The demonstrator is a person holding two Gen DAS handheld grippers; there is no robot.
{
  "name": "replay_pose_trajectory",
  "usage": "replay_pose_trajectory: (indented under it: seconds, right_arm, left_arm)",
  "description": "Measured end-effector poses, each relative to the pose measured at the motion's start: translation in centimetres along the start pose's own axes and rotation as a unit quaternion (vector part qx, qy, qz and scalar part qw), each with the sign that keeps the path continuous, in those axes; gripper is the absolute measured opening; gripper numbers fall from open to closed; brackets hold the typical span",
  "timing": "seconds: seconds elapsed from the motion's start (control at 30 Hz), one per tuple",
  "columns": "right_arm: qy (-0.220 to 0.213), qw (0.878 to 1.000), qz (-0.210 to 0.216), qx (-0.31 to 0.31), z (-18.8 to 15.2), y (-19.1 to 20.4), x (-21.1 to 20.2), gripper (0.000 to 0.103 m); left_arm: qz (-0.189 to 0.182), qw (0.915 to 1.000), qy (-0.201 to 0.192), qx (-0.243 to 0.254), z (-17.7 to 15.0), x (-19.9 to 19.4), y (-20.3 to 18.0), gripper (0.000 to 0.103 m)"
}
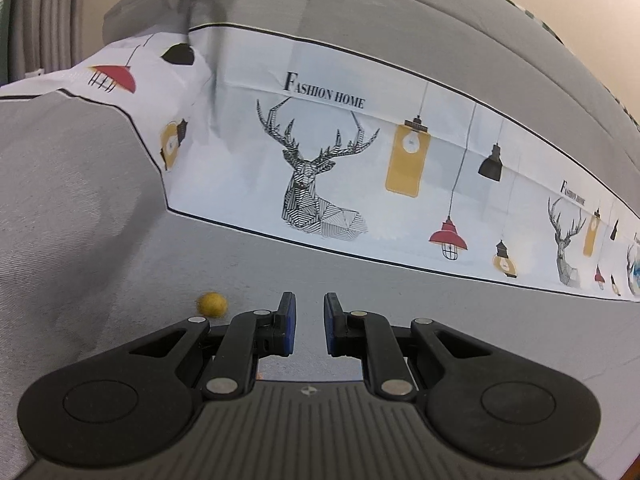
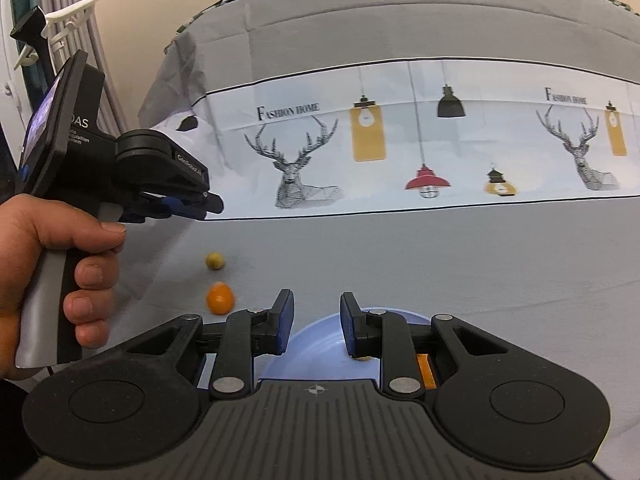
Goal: Organize fruits
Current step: 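Grasp the small yellow fruit with the left tool while the right tool grasps the mandarin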
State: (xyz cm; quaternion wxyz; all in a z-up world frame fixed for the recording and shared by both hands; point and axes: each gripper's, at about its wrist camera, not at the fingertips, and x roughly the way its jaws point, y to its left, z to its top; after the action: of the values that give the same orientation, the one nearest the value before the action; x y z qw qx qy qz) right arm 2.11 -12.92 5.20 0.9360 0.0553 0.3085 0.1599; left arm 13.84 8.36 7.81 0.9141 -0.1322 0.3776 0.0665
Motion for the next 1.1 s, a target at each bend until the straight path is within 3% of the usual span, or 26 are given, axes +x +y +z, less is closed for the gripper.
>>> replay_pose_trajectory:
  seconds: [0.2,0.33,0.57,0.7,0.87,1.1]
  right_arm:
    - [-0.006,1.000,0.011,0.006,0.4,1.0,0.6,0.018]
    - [-0.002,1.000,0.017,0.018,0.3,1.2,1.2,0.013]
    - [0.024,0.998,0.044,0.028,1.0,1.7,2.6,0.014]
    - [0.040,0.997,0.063,0.001,2.1,2.4,5.1,0.014]
    - [0.082,0.993,0.082,-0.016,2.5,3.8,9.7,0.034]
    - [0.101,0.987,0.111,-0.056,2.6,7.2,14.9,0.041]
  left_arm:
    - [-0.002,0.9991,0.022,-0.036,0.5,0.8,2.1,0.016]
    - [0.020,0.9962,0.022,-0.082,0.9,1.1,4.3,0.016]
    - [0.032,0.9843,0.048,-0.167,1.1,2.1,8.2,0.016]
    - [0.031,0.9766,0.053,-0.206,1.3,2.6,10.0,0.016]
    - [0.016,0.9626,0.079,-0.258,1.1,3.9,12.2,0.017]
    - [0.060,0.9713,0.067,-0.220,1.9,3.7,12.0,0.017]
